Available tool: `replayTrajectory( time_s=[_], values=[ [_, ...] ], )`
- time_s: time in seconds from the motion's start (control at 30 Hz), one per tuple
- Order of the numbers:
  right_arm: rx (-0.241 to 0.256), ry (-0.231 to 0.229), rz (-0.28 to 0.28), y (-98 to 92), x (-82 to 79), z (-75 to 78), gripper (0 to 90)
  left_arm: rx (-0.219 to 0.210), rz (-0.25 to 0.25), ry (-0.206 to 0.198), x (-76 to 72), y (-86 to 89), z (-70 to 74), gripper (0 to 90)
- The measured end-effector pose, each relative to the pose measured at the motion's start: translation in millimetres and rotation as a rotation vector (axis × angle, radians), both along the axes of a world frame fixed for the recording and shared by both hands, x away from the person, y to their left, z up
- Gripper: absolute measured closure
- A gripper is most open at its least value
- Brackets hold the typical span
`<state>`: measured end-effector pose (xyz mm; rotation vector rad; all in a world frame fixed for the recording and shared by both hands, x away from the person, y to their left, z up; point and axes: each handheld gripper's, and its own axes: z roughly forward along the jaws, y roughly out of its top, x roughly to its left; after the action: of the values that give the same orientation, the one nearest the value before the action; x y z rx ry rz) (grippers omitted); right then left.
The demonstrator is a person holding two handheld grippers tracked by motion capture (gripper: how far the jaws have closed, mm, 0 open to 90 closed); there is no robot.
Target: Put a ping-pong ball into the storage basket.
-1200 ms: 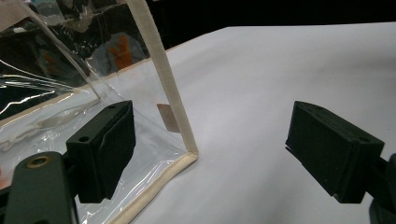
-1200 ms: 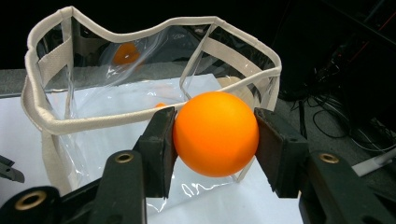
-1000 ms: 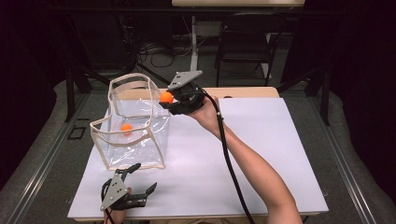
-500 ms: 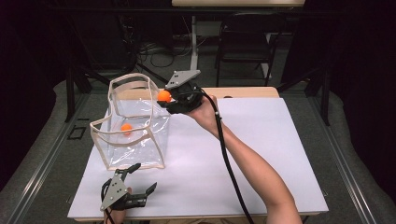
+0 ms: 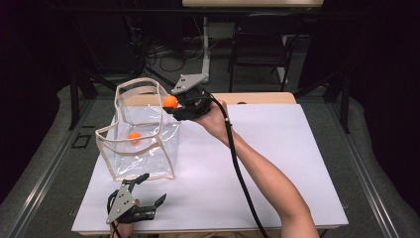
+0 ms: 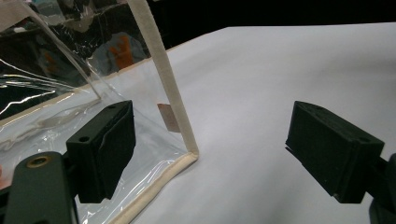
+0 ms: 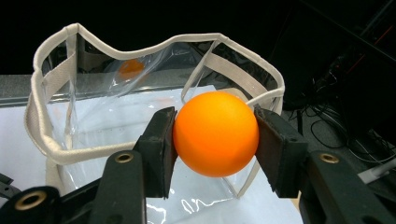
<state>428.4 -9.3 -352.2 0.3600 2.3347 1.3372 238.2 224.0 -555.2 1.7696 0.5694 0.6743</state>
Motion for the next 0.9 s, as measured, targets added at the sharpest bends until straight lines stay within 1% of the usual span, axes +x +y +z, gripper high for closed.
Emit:
replayTrajectory(
  time_s=[0.63, 0.87, 0.9],
  values=[
    [0.004, -0.018, 0.019, 14.9, -3.4, 3.8, 50.8, -0.001, -0.001, 0.0, -0.1, 0.2, 0.1, 15.6],
    [0.01, -0.023, 0.024, 18.1, -4.3, 5.6, 50.8, -0.001, -0.002, 0.001, -0.1, 0.4, 0.1, 15.6],
    [0.018, -0.02, 0.025, 18.3, -3.8, 6.1, 50.8, 0.0, -0.002, 0.001, -0.1, 0.4, 0.1, 15.6]
  ],
)
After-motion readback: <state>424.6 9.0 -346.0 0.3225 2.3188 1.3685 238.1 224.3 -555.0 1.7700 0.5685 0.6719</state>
